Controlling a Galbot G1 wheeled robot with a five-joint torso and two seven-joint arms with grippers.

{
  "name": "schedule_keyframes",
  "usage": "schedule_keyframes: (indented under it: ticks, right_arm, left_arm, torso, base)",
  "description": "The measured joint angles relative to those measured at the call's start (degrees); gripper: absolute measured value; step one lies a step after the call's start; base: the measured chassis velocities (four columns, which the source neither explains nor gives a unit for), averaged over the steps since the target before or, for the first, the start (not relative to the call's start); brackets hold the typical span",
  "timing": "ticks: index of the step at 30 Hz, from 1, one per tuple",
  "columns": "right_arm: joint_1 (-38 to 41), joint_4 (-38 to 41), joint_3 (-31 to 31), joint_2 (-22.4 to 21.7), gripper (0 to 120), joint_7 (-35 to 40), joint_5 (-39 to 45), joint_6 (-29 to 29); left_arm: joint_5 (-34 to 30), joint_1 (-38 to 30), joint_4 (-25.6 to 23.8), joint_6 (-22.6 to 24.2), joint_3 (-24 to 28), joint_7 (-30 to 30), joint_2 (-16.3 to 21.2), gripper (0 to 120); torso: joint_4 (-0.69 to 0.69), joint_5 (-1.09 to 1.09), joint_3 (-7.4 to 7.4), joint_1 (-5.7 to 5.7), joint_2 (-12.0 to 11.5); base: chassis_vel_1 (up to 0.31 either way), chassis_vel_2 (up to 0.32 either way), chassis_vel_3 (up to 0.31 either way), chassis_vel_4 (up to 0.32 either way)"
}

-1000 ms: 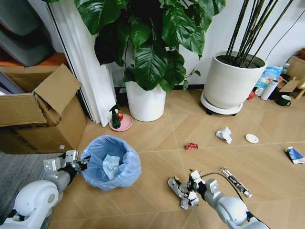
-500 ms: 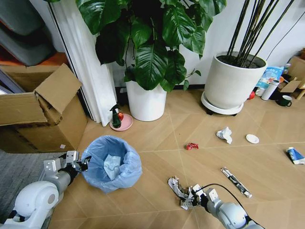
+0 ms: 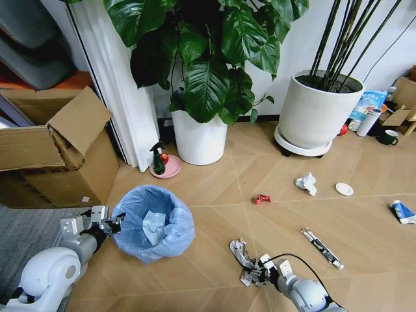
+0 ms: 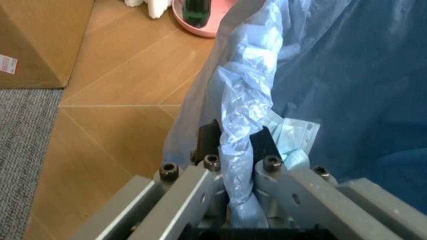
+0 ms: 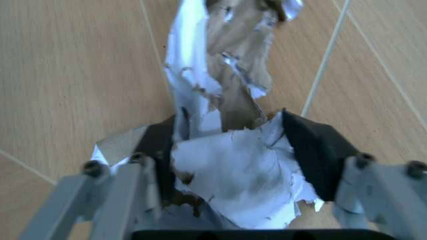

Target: Pick up the trash bin and place the garbage on the floor into it.

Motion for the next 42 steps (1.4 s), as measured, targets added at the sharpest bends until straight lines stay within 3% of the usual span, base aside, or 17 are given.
schedule_keyframes:
  ticks: [3, 6, 7, 13, 25, 33, 39, 42]
  right_arm:
    - [-0.1, 0.0, 0.3, 0.7, 38, 0.5, -0.2, 0.7]
    - [-0.2, 0.1, 0.4, 0.8, 31, 0.6, -0.2, 1.0]
    - [-0.3, 0.4, 0.7, 0.8, 23, 0.7, -0.2, 1.1]
    - [-0.6, 2.5, 2.2, 1.5, 1, 1.5, 1.0, 1.2]
    - [-1.2, 11.9, 8.2, 1.3, 0, 2.4, 3.5, 2.8]
    - [4.3, 25.6, 9.7, -4.7, 0, 5.2, 13.9, 0.6]
    - [12.9, 31.9, 4.2, -10.4, 0, 6.1, 21.5, -0.9]
    - [19.1, 34.3, -2.1, -12.2, 0, 7.2, 26.4, -1.7]
  left_arm:
    - [0.0, 0.0, -0.1, 0.0, 0.1, 0.0, 0.0, 0]
    - [0.0, 0.0, -0.1, 0.0, 0.1, 0.0, 0.1, 0]
    - [0.0, 0.0, -0.2, 0.0, 0.1, 0.0, 0.1, 0]
    - [0.0, 0.1, -0.5, 0.0, 0.1, -0.1, 0.1, 0]
    - [0.1, 0.7, -0.8, 0.0, 0.0, -0.1, 0.4, 0]
    - [0.6, 0.6, -0.3, 0.4, 1.0, 0.1, 1.0, 0]
    - [0.7, -0.8, 0.0, 1.3, 3.1, -0.7, 1.1, 0]
    - [0.7, -1.8, 0.3, 1.8, 4.7, -1.3, 1.3, 0]
  torso:
    - [0.00, 0.01, 0.00, 0.00, 0.0]
    - [0.00, 0.01, 0.00, 0.00, 0.0]
    - [0.00, 0.01, 0.00, 0.00, 0.0]
    - [0.00, 0.01, 0.00, 0.00, 0.0]
    - [-0.01, 0.02, 0.00, 0.00, 0.0]
    - [0.00, 0.01, 0.00, 0.00, 0.0]
    - [0.00, 0.00, 0.00, 0.00, 0.0]
    - [0.00, 0.02, 0.00, 0.00, 0.0]
  base:
    - [0.000, 0.000, 0.000, 0.000]
    - [0.000, 0.000, 0.000, 0.000]
    - [0.000, 0.000, 0.000, 0.000]
    - [0.000, 0.000, 0.000, 0.000]
    - [0.000, 0.000, 0.000, 0.000]
    - [0.000, 0.000, 0.000, 0.000]
    - [0.000, 0.000, 0.000, 0.000]
    - [0.000, 0.000, 0.000, 0.000]
